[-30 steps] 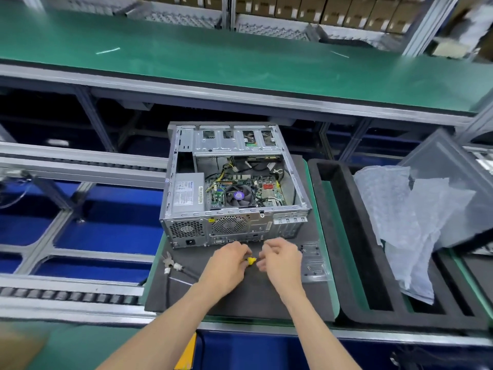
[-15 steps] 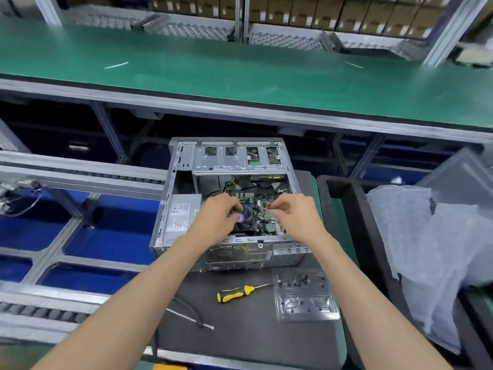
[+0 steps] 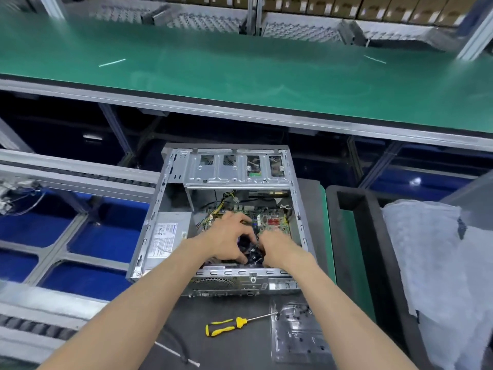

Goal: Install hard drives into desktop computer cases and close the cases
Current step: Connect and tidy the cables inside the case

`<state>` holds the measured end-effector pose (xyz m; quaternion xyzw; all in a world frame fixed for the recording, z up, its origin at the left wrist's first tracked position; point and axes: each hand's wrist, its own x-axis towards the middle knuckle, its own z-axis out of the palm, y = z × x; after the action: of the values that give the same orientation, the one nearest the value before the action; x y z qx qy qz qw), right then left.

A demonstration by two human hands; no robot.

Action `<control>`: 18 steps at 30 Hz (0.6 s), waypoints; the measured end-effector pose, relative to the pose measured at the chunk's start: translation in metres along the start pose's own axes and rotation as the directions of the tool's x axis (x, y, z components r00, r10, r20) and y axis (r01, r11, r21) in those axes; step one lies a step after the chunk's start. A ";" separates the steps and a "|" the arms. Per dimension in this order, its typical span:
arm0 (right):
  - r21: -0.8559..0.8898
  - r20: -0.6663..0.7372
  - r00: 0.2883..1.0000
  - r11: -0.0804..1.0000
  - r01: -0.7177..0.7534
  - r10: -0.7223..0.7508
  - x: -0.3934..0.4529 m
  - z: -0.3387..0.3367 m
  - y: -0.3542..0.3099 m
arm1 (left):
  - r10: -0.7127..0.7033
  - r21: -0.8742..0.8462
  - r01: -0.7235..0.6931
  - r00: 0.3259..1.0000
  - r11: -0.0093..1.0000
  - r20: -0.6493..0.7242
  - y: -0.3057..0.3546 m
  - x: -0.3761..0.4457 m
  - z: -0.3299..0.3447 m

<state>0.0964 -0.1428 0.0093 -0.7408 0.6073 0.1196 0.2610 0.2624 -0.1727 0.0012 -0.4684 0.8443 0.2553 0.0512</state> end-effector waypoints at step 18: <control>0.467 -0.496 0.832 0.884 0.013 0.250 0.012 -0.001 -0.005 | -0.120 -0.283 0.022 0.935 0.959 -0.335 -0.024 0.023 0.014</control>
<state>0.1036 -0.1532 0.0052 -0.6222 0.7128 -0.2228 0.2348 0.2667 -0.1938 -0.0275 -0.5393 0.7786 0.2808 -0.1552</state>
